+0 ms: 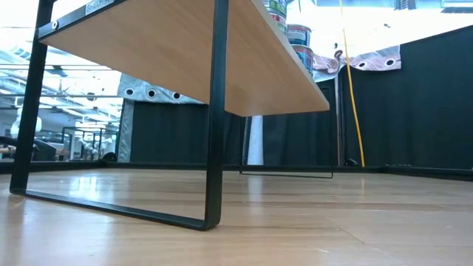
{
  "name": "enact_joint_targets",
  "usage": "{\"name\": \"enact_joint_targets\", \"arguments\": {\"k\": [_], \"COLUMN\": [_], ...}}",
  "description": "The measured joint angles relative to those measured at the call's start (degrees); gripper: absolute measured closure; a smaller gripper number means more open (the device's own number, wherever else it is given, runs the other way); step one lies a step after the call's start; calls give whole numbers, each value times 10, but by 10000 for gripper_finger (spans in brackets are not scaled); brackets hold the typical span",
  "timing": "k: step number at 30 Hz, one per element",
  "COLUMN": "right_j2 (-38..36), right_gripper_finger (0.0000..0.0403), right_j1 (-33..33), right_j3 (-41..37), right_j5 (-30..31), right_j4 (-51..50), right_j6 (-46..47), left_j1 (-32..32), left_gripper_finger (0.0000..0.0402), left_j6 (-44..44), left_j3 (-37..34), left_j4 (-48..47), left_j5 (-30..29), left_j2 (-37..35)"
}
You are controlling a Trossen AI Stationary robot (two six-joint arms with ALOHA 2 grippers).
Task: Stack canned seafood by type on shelf
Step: Stack the blue-pink tuna can on top of the other blue-pink tuna can
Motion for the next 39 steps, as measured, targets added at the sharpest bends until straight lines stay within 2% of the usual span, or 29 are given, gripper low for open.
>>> {"name": "enact_joint_targets", "arguments": {"k": [8, 15, 19, 22, 29, 39], "right_j2": [0, 0, 0, 0, 0, 0], "right_gripper_finger": [89, 89, 89, 89, 89, 89], "right_j1": [0, 0, 0, 0, 0, 0], "right_j3": [0, 0, 0, 0, 0, 0], "right_j5": [0, 0, 0, 0, 0, 0], "right_j4": [0, 0, 0, 0, 1, 1], "right_j6": [0, 0, 0, -1, -1, -1], "left_j1": [0, 0, 0, -4, -5, -11], "left_gripper_finger": [402, 402, 402, 402, 402, 402], "left_j6": [-12, -6, -20, -30, -31, -35], "left_j3": [-75, -63, -30, -31, -73, -85], "left_j4": [117, 115, 38, 17, 62, 100], "left_j5": [11, 17, 17, 24, 23, 36], "left_j2": [0, 1, 0, 1, 1, 6]}}
